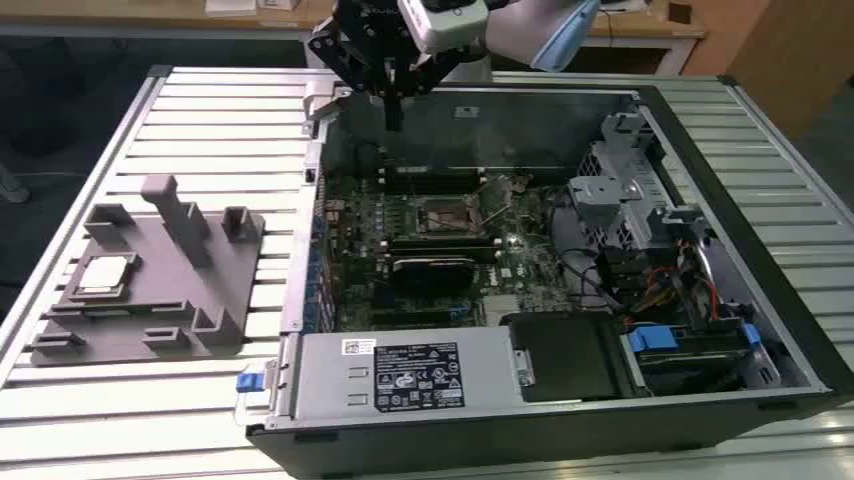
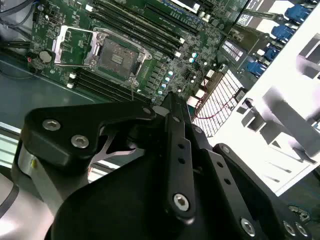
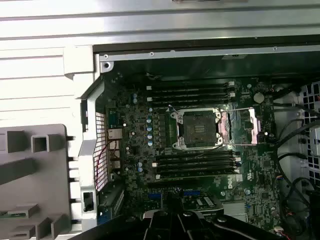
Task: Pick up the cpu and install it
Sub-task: 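Reach for the cpu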
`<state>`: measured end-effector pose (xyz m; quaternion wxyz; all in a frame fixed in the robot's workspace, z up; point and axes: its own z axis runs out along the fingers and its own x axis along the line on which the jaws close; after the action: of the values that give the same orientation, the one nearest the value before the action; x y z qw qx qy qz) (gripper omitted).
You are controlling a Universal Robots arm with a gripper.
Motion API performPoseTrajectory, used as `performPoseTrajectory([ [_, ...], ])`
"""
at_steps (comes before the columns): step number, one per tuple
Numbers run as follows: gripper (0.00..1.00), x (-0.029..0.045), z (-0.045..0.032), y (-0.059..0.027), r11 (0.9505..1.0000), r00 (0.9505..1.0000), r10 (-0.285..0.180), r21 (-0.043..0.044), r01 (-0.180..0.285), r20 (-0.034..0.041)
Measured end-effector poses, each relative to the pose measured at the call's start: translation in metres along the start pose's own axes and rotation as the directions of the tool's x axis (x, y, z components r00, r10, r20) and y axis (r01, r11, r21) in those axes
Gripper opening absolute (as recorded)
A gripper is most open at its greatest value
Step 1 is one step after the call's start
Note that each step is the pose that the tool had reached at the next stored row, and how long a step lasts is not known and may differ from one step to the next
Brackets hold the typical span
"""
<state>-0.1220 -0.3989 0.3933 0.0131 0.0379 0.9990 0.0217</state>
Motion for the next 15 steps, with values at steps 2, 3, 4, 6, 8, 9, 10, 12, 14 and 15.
performPoseTrajectory([
  [2,0.11,0.0,0.0,0.0,1.0,1.0,0.0,0.0,0.0,0.0],
  [3,0.11,0.0,0.0,0.0,1.0,1.0,0.0,0.0,0.0,0.0],
  [4,0.11,0.0,0.0,0.0,1.0,1.0,0.0,0.0,0.0,0.0],
  [6,0.11,0.0,0.0,0.0,1.0,1.0,0.0,0.0,0.0,0.0],
  [8,0.11,0.0,0.0,0.0,1.0,1.0,0.0,0.0,0.0,0.0],
  [9,0.11,0.0,0.0,0.0,1.0,1.0,0.0,0.0,0.0,0.0],
  [10,0.11,0.0001,0.0,0.0,1.0,1.0,0.0,0.0,0.0,0.0],
  [12,0.11,0.0011,0.0,-0.0001,1.0,1.0,0.0,0.0,0.0,0.0],
  [14,0.11,0.0025,-0.0001,-0.0002,1.0,1.0,0.0,0.0,0.0,0.0],
  [15,0.11,0.0036,-0.0001,-0.0003,1.0,1.0,0.0,0.0001,0.0,0.0],
])
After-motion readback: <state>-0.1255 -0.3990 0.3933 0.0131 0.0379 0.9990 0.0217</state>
